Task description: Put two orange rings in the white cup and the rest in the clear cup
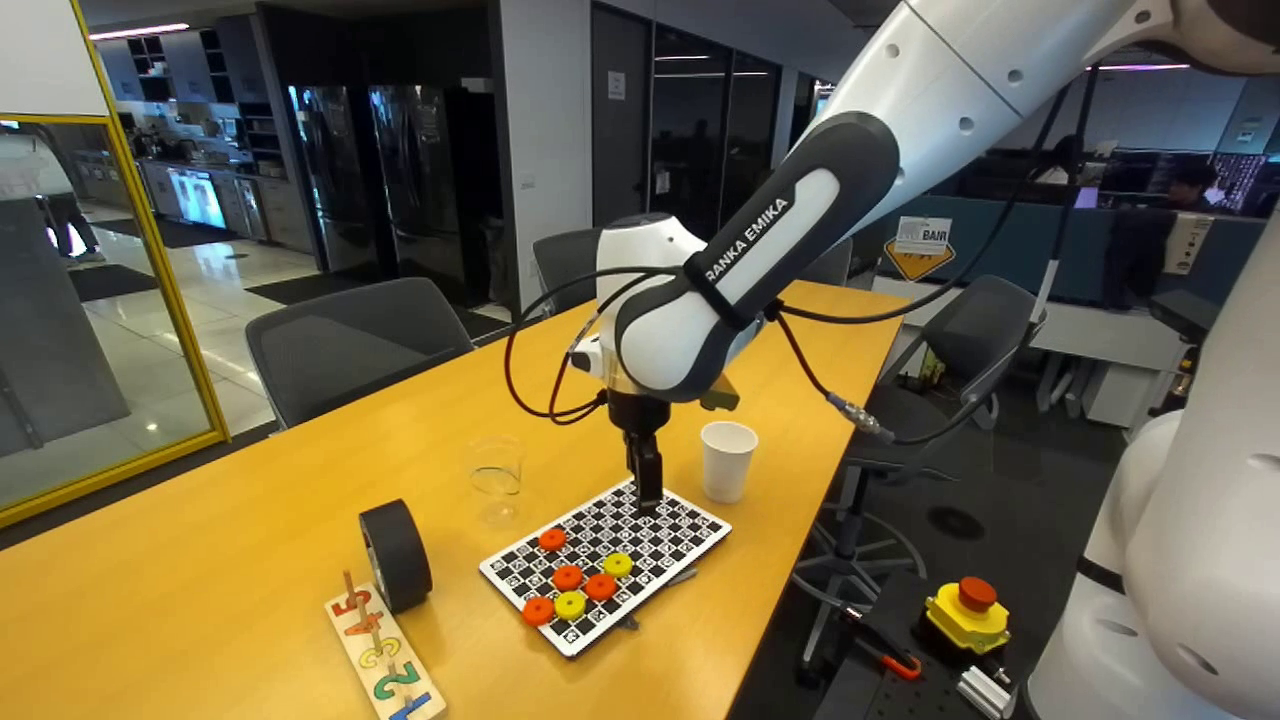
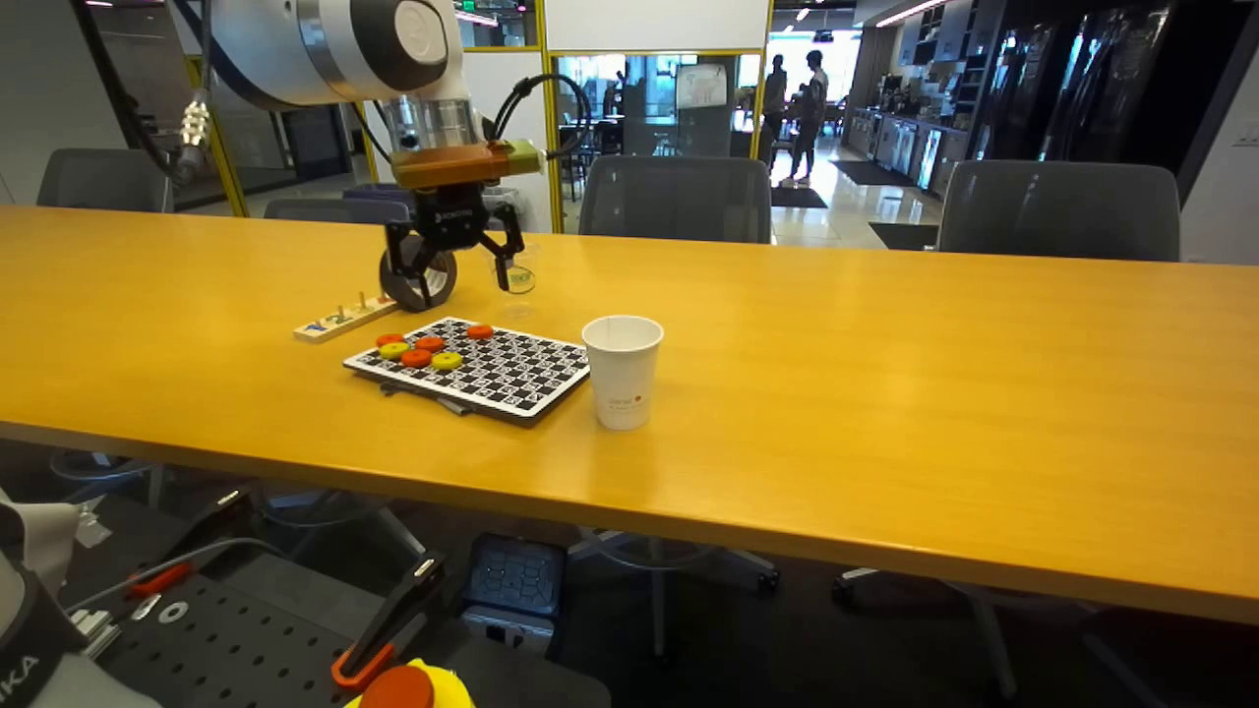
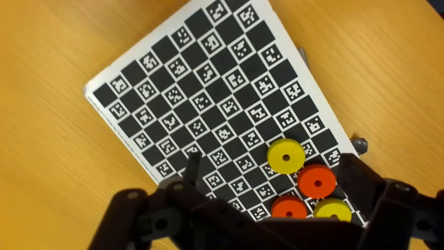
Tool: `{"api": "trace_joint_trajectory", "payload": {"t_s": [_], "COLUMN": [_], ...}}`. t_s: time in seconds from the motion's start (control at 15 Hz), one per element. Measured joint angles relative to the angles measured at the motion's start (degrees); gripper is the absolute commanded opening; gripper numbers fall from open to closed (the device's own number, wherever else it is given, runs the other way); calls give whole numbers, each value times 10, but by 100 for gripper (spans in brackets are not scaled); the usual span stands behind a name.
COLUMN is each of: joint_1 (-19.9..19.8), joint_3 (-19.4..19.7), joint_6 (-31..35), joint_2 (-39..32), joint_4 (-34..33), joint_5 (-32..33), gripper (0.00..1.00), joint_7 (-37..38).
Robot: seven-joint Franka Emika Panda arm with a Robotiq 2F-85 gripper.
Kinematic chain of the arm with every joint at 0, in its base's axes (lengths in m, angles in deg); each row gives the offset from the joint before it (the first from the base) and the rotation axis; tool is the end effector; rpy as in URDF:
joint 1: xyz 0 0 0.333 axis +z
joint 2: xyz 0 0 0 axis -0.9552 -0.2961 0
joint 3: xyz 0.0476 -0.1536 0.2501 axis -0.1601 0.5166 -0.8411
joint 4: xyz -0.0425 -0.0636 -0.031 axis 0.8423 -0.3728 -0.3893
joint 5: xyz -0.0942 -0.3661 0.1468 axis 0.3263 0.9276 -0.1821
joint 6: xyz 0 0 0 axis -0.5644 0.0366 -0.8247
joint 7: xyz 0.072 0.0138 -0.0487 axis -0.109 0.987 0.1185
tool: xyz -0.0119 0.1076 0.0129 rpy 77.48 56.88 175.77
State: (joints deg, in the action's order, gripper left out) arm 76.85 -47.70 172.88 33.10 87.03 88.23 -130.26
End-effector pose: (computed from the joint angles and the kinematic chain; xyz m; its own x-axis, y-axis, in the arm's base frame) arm 0.4808 0.0485 0.2652 0.5948 0.8023 -0.0502 0.8034 -0.5913 0.0705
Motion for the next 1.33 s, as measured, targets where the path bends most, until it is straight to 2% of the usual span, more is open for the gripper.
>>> {"api": "trace_joint_trajectory", "payload": {"t_s": [0.33, 0.53, 0.73, 1.33], "joint_1": [4, 2, -4, -24], "joint_3": [-33, -50, -60, -60], "joint_6": [79, 89, 87, 65], "joint_2": [-52, -72, -82, -98], "joint_4": [1, 2, 3, 0], "joint_5": [-30, -72, -94, -96], "gripper": [100, 100, 100, 100], "joint_7": [-132, -243, -320, -383]}}
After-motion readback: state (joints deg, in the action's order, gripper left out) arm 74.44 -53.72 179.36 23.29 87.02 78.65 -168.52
